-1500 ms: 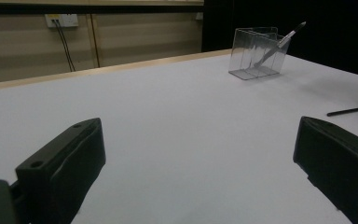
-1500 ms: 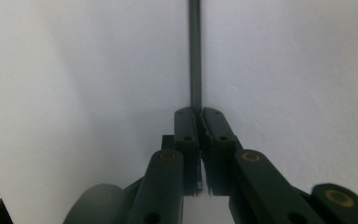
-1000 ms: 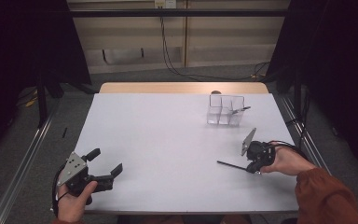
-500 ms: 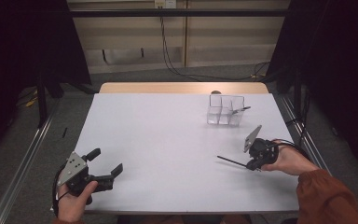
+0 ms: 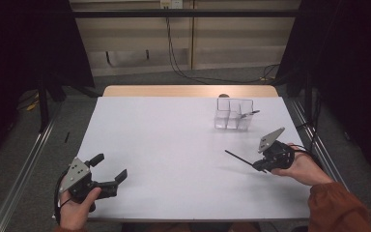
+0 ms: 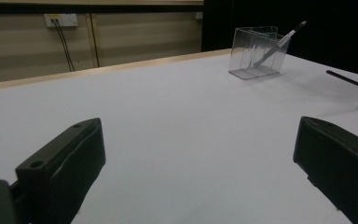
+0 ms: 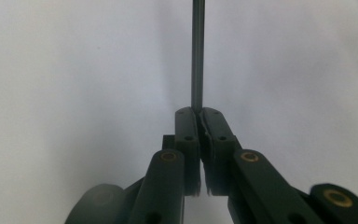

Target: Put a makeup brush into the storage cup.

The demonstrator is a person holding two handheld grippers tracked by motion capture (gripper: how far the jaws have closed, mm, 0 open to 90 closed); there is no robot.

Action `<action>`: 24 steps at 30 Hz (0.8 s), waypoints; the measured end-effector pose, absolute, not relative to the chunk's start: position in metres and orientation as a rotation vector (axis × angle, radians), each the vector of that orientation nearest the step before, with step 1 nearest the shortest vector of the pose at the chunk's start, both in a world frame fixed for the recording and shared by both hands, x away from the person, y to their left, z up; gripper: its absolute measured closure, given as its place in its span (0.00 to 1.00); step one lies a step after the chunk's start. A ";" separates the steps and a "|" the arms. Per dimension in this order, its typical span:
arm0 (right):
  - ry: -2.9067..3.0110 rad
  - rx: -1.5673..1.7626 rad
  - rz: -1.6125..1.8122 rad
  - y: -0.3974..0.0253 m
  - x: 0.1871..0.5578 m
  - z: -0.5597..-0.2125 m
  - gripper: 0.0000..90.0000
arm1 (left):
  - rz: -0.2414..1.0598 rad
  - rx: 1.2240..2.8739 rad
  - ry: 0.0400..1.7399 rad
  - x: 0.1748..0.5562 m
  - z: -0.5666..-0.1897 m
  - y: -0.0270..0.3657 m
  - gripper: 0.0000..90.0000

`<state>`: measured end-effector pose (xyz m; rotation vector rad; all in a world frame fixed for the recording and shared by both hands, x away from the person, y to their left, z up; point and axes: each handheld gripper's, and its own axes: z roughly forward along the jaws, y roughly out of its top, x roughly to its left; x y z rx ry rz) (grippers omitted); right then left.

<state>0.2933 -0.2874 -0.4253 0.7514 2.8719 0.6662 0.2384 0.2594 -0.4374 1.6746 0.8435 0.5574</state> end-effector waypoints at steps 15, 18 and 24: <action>2.696 0.846 0.963 -0.293 0.288 -0.432 0.96 | 0.560 1.673 0.844 0.238 -0.437 0.260 0.02; 2.644 0.866 1.013 -0.293 0.288 -0.434 0.96 | 0.559 1.674 0.844 0.238 -0.437 0.260 0.02; 2.561 0.884 1.116 -0.292 0.286 -0.434 0.96 | 0.559 1.672 0.844 0.238 -0.437 0.260 0.02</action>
